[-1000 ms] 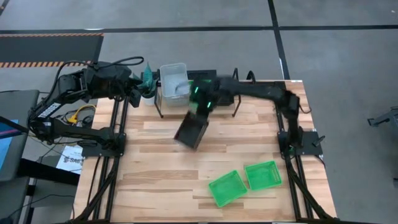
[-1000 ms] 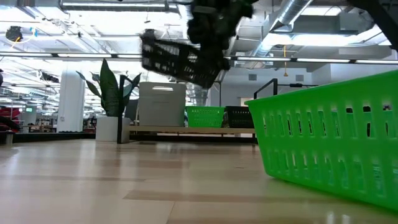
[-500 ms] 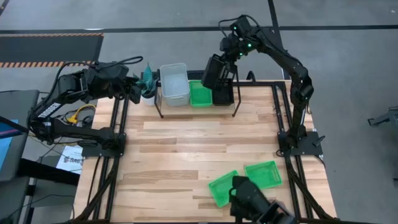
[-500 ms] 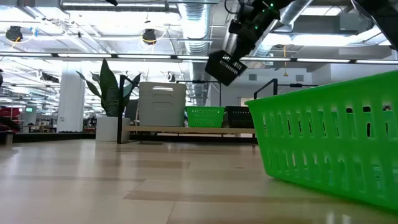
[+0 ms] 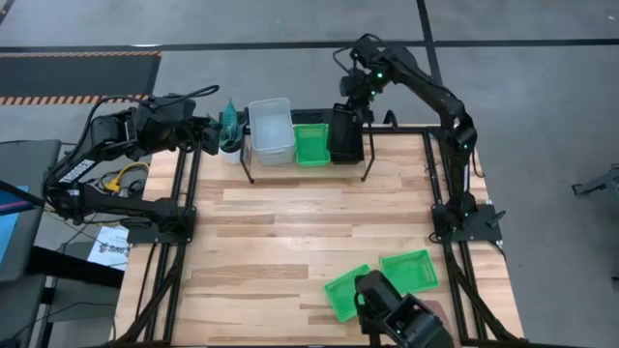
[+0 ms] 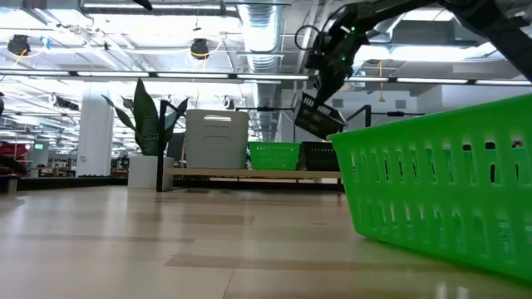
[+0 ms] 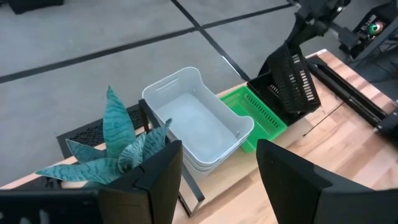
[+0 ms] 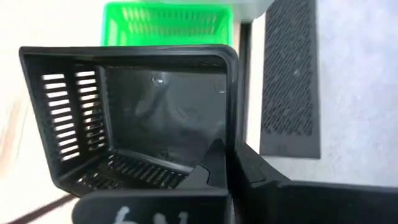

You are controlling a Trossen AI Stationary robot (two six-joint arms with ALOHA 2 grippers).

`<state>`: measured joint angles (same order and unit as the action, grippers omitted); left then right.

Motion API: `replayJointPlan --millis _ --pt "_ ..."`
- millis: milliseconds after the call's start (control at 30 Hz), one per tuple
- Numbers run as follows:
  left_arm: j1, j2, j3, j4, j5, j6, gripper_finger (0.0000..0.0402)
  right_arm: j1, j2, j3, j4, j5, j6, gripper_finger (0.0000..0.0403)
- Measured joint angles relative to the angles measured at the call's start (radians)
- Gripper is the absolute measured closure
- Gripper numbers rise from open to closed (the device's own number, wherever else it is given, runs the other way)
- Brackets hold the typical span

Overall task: Stack baskets on shelf by color
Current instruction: Stack the black bin on the black bin on the shelf

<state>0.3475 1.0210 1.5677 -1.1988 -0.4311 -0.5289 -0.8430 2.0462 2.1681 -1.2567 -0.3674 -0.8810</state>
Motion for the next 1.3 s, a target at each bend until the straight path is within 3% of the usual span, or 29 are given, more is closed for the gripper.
replayJointPlan --millis 933,1300 --pt "0.000 0.000 0.000 0.000 -0.001 -0.035 0.0207 -0.014 0.055 -0.014 -0.034 0.088 -0.124 0.0380" --pt "0.000 0.000 0.000 0.000 -0.002 -0.015 0.0207 -0.004 0.055 -0.014 -0.030 0.089 -0.148 0.0318"
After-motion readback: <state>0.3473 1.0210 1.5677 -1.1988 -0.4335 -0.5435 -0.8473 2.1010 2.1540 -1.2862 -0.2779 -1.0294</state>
